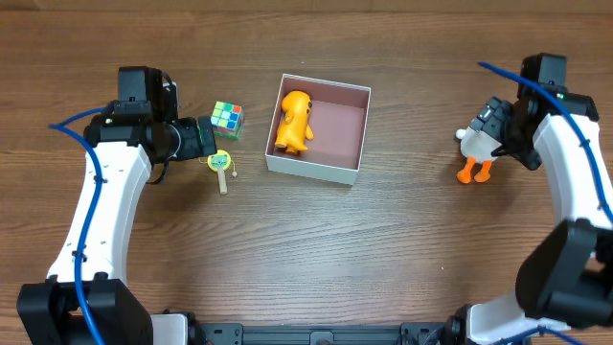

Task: Pack container
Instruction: 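Grasp the white duck plush with the right gripper, then place the duck plush into the box beside the dinosaur, release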

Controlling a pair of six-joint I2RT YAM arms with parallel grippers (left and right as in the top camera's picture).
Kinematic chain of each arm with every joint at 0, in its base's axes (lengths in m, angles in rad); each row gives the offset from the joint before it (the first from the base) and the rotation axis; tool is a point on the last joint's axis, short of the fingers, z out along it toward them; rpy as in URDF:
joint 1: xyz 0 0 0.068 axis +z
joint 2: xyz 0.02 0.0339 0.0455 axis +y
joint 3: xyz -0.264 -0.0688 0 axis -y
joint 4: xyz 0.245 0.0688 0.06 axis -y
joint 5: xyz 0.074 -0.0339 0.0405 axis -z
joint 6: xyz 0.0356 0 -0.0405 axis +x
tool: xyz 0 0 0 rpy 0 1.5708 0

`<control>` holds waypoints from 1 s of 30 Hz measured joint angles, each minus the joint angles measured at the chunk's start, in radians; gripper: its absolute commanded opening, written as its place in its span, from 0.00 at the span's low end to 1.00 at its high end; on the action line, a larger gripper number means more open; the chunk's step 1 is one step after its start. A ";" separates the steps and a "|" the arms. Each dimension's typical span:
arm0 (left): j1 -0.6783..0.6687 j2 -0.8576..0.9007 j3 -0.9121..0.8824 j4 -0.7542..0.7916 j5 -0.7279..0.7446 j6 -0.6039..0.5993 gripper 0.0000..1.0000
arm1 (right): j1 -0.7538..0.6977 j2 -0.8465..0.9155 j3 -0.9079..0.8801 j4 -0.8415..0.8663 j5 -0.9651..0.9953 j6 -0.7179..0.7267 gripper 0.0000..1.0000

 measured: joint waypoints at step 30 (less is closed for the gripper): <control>0.000 0.000 0.000 0.000 0.000 0.000 1.00 | 0.079 0.119 0.004 -0.013 -0.138 -0.014 0.04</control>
